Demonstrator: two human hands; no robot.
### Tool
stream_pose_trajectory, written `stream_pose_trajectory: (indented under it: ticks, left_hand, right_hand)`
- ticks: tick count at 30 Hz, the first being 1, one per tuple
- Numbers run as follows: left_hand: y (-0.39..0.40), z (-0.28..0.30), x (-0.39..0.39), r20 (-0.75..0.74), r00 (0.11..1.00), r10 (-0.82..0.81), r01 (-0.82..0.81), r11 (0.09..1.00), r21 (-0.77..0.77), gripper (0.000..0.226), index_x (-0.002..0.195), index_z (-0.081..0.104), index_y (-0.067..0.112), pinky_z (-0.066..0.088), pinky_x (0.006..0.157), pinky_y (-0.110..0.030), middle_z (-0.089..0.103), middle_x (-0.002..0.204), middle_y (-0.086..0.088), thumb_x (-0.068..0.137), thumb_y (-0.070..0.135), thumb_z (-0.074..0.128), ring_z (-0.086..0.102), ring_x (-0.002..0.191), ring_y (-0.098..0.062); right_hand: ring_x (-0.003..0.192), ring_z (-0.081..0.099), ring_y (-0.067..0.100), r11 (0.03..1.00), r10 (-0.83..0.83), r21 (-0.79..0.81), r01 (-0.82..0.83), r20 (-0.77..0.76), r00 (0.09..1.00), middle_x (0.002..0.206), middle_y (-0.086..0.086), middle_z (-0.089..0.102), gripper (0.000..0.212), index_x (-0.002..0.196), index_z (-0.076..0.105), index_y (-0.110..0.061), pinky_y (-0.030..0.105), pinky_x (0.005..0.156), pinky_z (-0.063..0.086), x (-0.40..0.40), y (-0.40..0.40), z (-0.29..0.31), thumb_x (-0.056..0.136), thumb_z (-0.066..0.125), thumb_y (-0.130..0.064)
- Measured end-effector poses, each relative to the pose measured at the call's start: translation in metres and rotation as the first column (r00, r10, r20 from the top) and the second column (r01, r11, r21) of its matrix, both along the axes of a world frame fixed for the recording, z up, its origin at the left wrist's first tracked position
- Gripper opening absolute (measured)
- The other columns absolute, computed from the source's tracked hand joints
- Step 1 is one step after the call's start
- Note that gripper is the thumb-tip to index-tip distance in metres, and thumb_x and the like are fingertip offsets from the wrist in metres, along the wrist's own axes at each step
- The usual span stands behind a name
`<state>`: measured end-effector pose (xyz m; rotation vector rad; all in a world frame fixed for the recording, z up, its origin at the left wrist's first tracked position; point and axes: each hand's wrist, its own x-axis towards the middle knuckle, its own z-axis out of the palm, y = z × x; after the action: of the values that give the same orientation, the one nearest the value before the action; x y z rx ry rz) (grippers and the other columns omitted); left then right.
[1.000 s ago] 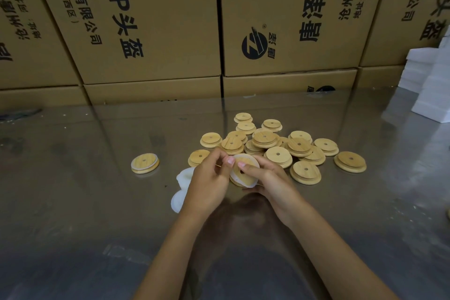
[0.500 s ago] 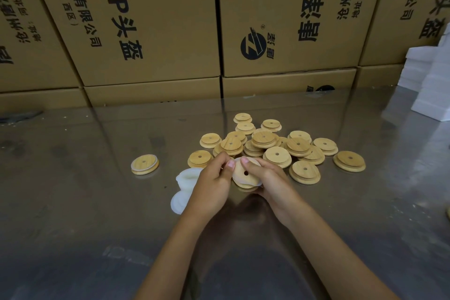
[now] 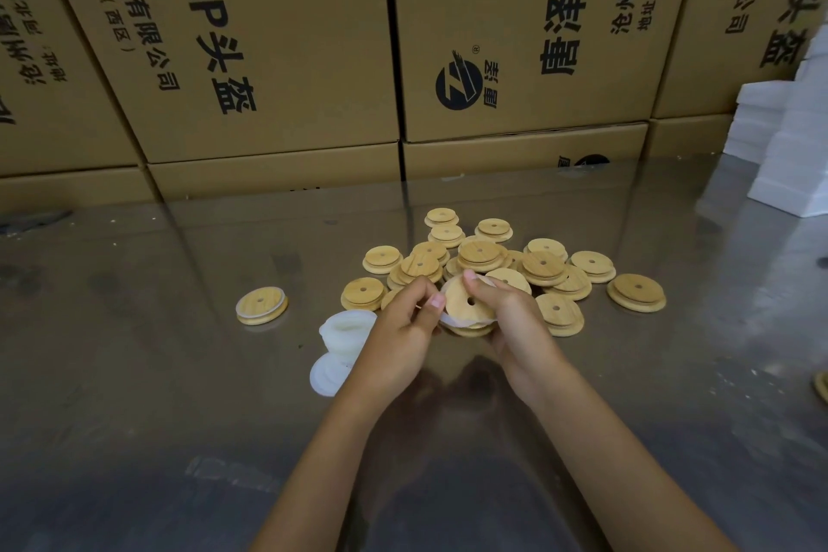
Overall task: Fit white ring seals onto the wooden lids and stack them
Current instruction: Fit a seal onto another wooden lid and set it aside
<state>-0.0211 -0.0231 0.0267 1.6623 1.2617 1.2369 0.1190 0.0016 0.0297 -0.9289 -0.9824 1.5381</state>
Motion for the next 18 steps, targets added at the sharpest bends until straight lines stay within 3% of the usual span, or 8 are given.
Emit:
stream_pose_trajectory:
  ticks: [7, 12, 15, 18]
  left_hand:
    - [-0.003, -0.002, 0.011, 0.041, 0.995, 0.092, -0.096, 0.991, 0.09, 0.025, 0.081, 0.045, 0.008, 0.035, 0.066, -0.031, 0.045, 0.068, 0.003, 0.101, 0.021, 0.047, 0.039, 0.066, -0.012]
    - [-0.005, -0.004, 0.011, 0.147, 0.979, 0.143, -0.157, 0.984, 0.087, 0.022, 0.081, 0.054, 0.012, 0.042, 0.073, -0.034, 0.054, 0.071, 0.005, 0.101, 0.023, 0.05, 0.048, 0.072, -0.013]
    - [-0.005, -0.006, 0.013, 0.104, 0.984, 0.143, -0.151, 0.986, 0.068, 0.023, 0.087, 0.06, 0.011, 0.045, 0.075, -0.033, 0.061, 0.074, 0.01, 0.101, 0.025, 0.049, 0.053, 0.074, -0.009]
    - [-0.006, -0.009, 0.015, -0.02, 0.978, 0.206, -0.203, 0.973, 0.113, 0.022, 0.084, 0.058, 0.017, 0.041, 0.065, -0.03, 0.056, 0.067, 0.013, 0.1, 0.028, 0.049, 0.048, 0.064, -0.007]
  right_hand:
    - [0.087, 0.074, 0.014, 0.999, -0.032, -0.021, 0.03, -0.061, 0.998, 0.096, 0.005, 0.078, 0.022, 0.088, 0.078, -0.017, 0.028, 0.075, 0.055, -0.004, -0.002, 0.001, 0.096, 0.062, -0.029]
    - [0.092, 0.071, 0.015, 0.997, -0.056, 0.047, 0.057, -0.019, 0.998, 0.1, 0.003, 0.076, 0.025, 0.109, 0.072, -0.015, 0.032, 0.082, 0.055, -0.004, -0.002, 0.001, 0.098, 0.059, -0.033]
    - [0.09, 0.07, 0.014, 0.996, -0.058, 0.07, 0.059, -0.02, 0.998, 0.101, 0.005, 0.076, 0.026, 0.112, 0.07, -0.012, 0.031, 0.079, 0.056, -0.002, -0.003, 0.002, 0.097, 0.06, -0.031]
    - [0.092, 0.071, 0.014, 0.993, -0.052, 0.103, 0.052, -0.002, 0.999, 0.103, 0.005, 0.076, 0.023, 0.11, 0.072, -0.012, 0.03, 0.083, 0.057, -0.001, -0.004, 0.001, 0.096, 0.062, -0.028]
